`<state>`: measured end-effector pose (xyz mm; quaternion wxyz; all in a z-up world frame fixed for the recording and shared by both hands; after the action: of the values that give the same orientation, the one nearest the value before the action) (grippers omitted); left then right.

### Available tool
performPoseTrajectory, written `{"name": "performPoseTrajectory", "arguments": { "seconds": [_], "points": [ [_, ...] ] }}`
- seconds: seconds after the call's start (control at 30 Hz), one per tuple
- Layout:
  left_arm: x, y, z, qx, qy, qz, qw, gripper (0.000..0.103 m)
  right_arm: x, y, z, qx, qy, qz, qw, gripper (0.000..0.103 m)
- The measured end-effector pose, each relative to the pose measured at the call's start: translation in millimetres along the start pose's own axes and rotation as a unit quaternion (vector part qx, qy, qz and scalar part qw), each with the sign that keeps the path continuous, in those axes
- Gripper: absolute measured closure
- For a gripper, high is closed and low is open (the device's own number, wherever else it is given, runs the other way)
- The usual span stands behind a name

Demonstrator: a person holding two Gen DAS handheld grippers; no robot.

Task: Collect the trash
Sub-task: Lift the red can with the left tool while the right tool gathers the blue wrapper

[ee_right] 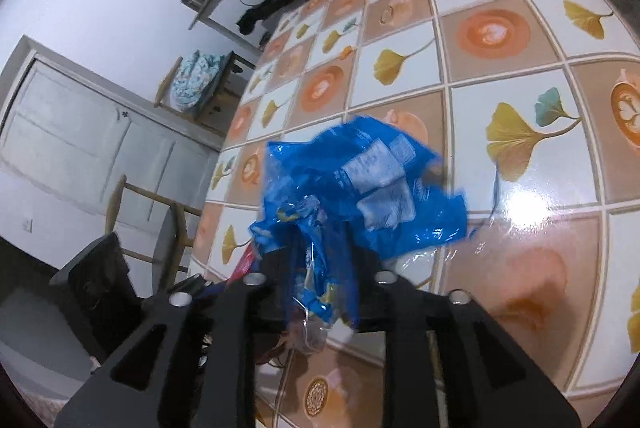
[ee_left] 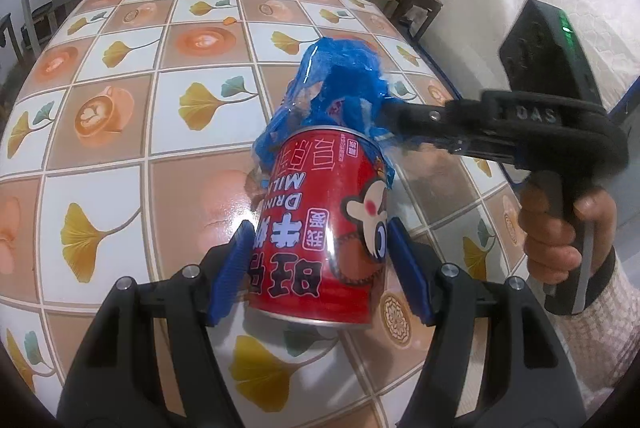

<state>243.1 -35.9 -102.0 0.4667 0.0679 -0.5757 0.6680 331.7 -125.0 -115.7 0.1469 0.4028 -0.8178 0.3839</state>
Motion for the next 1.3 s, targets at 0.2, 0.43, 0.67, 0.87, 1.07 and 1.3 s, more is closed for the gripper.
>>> {"name": "performPoseTrajectory", "arguments": {
  "seconds": [0.2,0.43,0.67,0.87,1.07,1.3],
  "points": [
    [0.1,0.1,0.1,-0.003,0.000,0.000,1.0000,0.039,-16.2,0.9,4.0,-0.035,-0.011,-0.037,0.999,0.064],
    [-0.3,0.7,1.7,-0.007,-0.001,-0.001,1.0000,0.039,-29.0,7.1,7.9,-0.097,-0.034,-0.094,0.990,0.051],
    [0.0,1.1,2.6,-0.011,-0.002,-0.002,0.9999,0.039,-29.7,8.9,15.4,-0.167,-0.073,-0.118,0.976,0.041],
    [-0.3,0.9,5.7,-0.022,-0.005,-0.001,0.9997,0.039,-40.1,6.3,7.4,-0.161,-0.059,-0.119,0.978,0.035],
    [0.0,1.0,7.3,-0.028,-0.008,-0.002,0.9996,0.039,-60.7,2.2,-7.4,-0.082,0.007,-0.125,0.989,0.043],
    [0.6,1.5,7.6,-0.029,-0.008,-0.003,0.9995,0.039,-74.1,2.1,-19.1,0.036,0.106,-0.121,0.986,0.081]
  ]
}}
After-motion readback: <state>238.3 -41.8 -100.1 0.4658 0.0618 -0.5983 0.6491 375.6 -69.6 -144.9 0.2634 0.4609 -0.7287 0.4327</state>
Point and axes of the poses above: each gripper's, at about its wrist camera, not at the fingertips, and x roughly against the way its jaws point, z to its right, y to its underside, the point moved 6 cm from there along -x, roughly the way its jaws point, and after that the axes turned 15 degrees about z, right-handed, at the moved point
